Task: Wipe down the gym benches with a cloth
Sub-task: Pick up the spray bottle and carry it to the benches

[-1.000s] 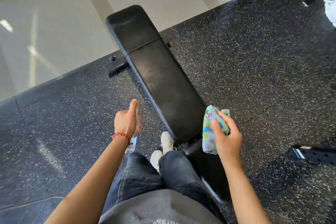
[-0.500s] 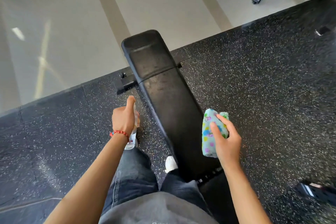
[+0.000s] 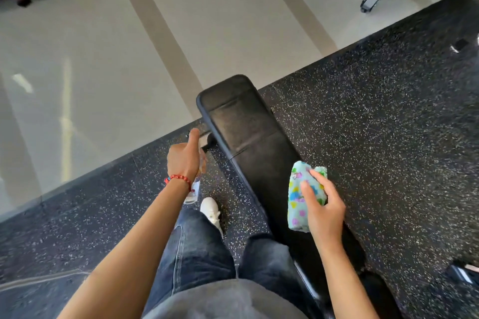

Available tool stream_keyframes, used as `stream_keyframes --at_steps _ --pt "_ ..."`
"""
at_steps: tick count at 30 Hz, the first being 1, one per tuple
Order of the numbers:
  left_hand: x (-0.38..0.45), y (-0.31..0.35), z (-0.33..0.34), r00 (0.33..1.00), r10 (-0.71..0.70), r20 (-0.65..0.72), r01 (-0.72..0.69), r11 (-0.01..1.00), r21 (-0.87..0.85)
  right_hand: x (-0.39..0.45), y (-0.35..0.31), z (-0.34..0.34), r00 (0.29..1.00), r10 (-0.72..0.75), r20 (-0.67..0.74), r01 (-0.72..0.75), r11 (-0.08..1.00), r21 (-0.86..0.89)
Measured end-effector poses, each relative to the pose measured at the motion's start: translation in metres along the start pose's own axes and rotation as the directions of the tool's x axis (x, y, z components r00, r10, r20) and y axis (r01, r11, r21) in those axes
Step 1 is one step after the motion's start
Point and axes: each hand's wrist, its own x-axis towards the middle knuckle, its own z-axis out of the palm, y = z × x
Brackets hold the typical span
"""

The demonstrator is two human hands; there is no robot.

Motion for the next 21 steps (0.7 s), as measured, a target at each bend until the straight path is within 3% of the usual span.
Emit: stream_keyframes --at_steps 9,15,21 --pt "0.034 0.017 -0.031 0.999 0.045 -0.009 -0.045 0.999 -0.027 0.042 -0.040 0.053 0.994 -0.083 0.076 0.086 0.995 -0.041" --pt "0.038 0.011 -0.051 0.994 0.035 -0.106 -0.049 0.990 -0.131 0.068 -0.062 0.093 0.955 -0.145 0.258 0.165 0.985 -0.056" --pt "0.030 0.002 -0.068 0.967 -0.118 -0.227 0.061 0.968 -0.243 0.085 -0.090 0.134 0.863 -0.185 0.469 0.237 0.970 -0.053"
